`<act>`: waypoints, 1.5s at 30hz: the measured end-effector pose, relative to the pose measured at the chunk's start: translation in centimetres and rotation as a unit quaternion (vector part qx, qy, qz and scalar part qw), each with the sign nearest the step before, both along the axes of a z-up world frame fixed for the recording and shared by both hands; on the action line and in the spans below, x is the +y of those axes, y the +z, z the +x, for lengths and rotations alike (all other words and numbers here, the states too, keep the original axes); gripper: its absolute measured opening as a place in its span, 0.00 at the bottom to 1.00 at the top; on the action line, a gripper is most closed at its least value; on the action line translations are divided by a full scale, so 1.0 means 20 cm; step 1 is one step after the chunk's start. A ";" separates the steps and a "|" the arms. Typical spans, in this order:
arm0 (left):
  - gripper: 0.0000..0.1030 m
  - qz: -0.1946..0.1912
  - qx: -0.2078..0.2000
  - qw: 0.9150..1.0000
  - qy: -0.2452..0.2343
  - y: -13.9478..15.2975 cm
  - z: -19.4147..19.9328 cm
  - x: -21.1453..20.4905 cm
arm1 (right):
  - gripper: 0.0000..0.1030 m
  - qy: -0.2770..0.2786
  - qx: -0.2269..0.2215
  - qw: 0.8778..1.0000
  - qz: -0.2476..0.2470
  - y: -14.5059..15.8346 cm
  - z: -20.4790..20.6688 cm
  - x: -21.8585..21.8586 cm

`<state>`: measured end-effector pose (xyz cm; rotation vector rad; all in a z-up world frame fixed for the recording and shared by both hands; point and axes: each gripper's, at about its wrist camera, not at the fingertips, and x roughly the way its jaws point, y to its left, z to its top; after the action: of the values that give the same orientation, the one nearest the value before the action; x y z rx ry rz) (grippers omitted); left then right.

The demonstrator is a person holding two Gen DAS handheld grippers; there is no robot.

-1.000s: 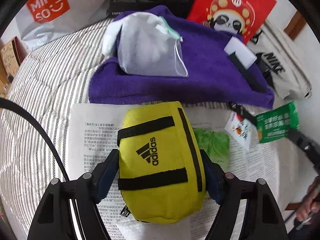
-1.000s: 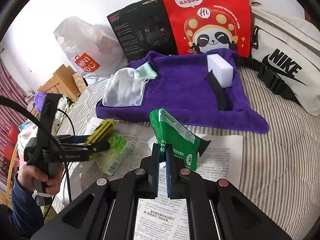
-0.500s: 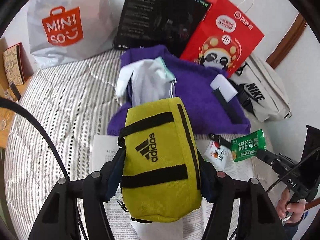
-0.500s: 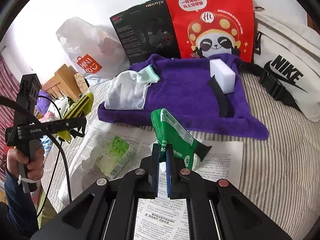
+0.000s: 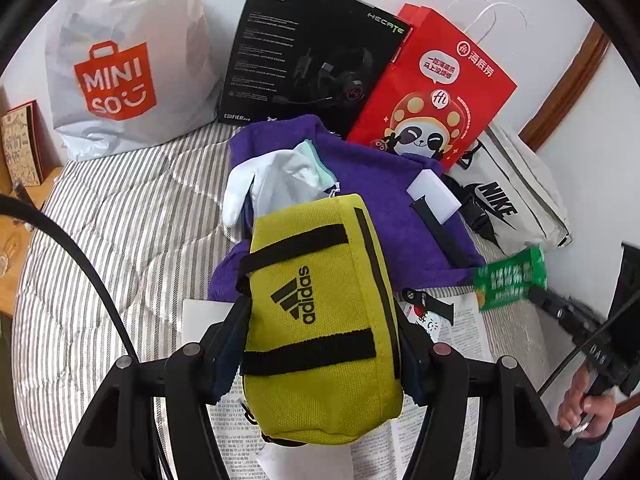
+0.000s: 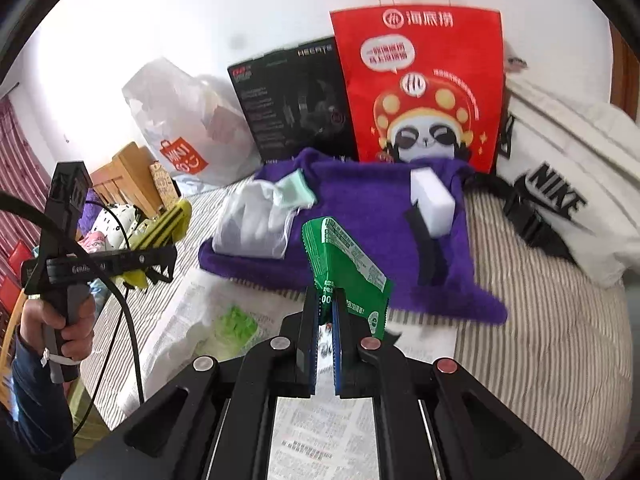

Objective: Organize soft objects
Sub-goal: 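Carry the green packet with the right tool while the left tool carries the pouch toward the towel, then open the right tool releasing the green packet onto the purple towel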

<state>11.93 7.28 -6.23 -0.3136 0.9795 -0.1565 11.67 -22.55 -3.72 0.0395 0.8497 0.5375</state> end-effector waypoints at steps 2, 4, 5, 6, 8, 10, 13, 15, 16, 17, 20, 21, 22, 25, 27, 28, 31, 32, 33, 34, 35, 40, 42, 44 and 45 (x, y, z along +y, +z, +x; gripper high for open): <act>0.61 0.004 0.001 1.000 -0.002 0.00 0.02 -0.01 | 0.05 0.004 -0.006 1.000 0.001 0.01 0.05 0.01; 0.61 0.003 0.002 1.000 -0.003 0.00 0.03 -0.01 | 0.05 0.008 -0.013 1.000 0.000 0.02 0.10 0.03; 0.61 0.003 0.001 1.000 -0.004 0.00 0.04 -0.01 | 0.05 0.008 -0.015 1.000 0.000 0.02 0.13 0.03; 0.61 0.004 0.001 1.000 -0.004 0.00 0.05 -0.01 | 0.05 0.008 -0.017 1.000 -0.003 0.01 0.17 0.05; 0.61 0.005 0.002 1.000 -0.004 0.00 0.07 0.00 | 0.05 0.006 -0.015 1.000 -0.010 0.00 0.24 0.06; 0.61 0.006 0.002 1.000 -0.006 0.01 0.09 -0.01 | 0.05 0.002 -0.010 1.000 -0.018 -0.03 0.32 0.08; 0.61 0.007 -0.001 1.000 -0.009 0.02 0.13 -0.01 | 0.05 0.000 -0.013 1.000 -0.026 -0.06 0.43 0.12; 0.61 0.005 -0.001 1.000 -0.009 0.02 0.16 -0.01 | 0.05 0.005 -0.017 0.999 -0.031 -0.07 0.49 0.15; 0.61 0.005 -0.002 1.000 -0.009 0.02 0.17 0.00 | 0.05 0.010 -0.016 0.999 -0.031 -0.08 0.52 0.18; 0.61 0.005 -0.003 1.000 -0.010 0.03 0.18 0.00 | 0.05 0.014 -0.017 0.999 -0.030 -0.09 0.55 0.20; 0.61 0.002 -0.006 1.000 -0.011 0.03 0.21 0.01 | 0.05 0.030 -0.019 0.999 -0.037 -0.12 0.61 0.27; 0.61 0.001 -0.006 1.000 -0.011 0.03 0.23 0.01 | 0.05 0.038 -0.022 0.998 -0.043 -0.14 0.64 0.31; 0.61 0.001 -0.006 1.000 -0.011 0.03 0.24 0.02 | 0.05 0.043 -0.023 0.998 -0.049 -0.15 0.66 0.32; 0.61 0.000 -0.002 1.000 -0.012 0.02 0.28 0.02 | 0.05 0.053 -0.030 0.996 -0.071 -0.20 0.71 0.37; 0.61 -0.002 0.000 1.000 -0.013 0.01 0.29 0.02 | 0.05 0.059 -0.029 0.995 -0.080 -0.23 0.74 0.39; 0.61 -0.002 0.002 1.000 -0.013 0.01 0.30 0.02 | 0.05 0.062 -0.030 0.994 -0.085 -0.25 0.76 0.40; 0.61 -0.004 0.004 1.000 -0.014 -0.01 0.33 0.02 | 0.06 0.072 -0.027 0.993 -0.090 -0.29 0.80 0.44; 0.61 -0.005 0.005 1.000 -0.013 -0.01 0.34 0.02 | 0.06 0.074 -0.023 0.993 -0.087 -0.30 0.81 0.45; 0.61 -0.006 0.006 1.000 -0.014 -0.01 0.35 0.02 | 0.06 0.080 -0.018 0.993 -0.080 -0.31 0.81 0.46; 0.61 -0.007 0.007 1.000 -0.014 -0.02 0.35 0.02 | 0.07 0.084 -0.015 0.993 -0.076 -0.32 0.82 0.46; 0.61 -0.008 0.007 1.000 -0.014 -0.02 0.35 0.02 | 0.07 0.086 -0.015 0.993 -0.074 -0.32 0.82 0.47; 0.61 -0.009 0.012 1.000 -0.016 -0.04 0.36 0.02 | 0.11 0.104 0.011 0.994 -0.043 -0.38 0.83 0.47; 0.61 -0.010 0.014 1.000 -0.015 -0.05 0.35 0.03 | 0.12 0.107 0.009 0.993 -0.041 -0.40 0.83 0.48; 0.61 -0.011 0.016 1.000 -0.013 -0.06 0.35 0.04 | 0.20 0.106 0.015 0.994 -0.039 -0.41 0.84 0.48; 0.61 -0.012 0.017 1.000 -0.012 -0.06 0.35 0.04 | 0.24 0.107 0.019 0.993 -0.033 -0.42 0.84 0.48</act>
<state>18.83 8.12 -7.41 -0.3269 1.0157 -0.1861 28.47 -13.02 -12.03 -0.1042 0.9151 0.7113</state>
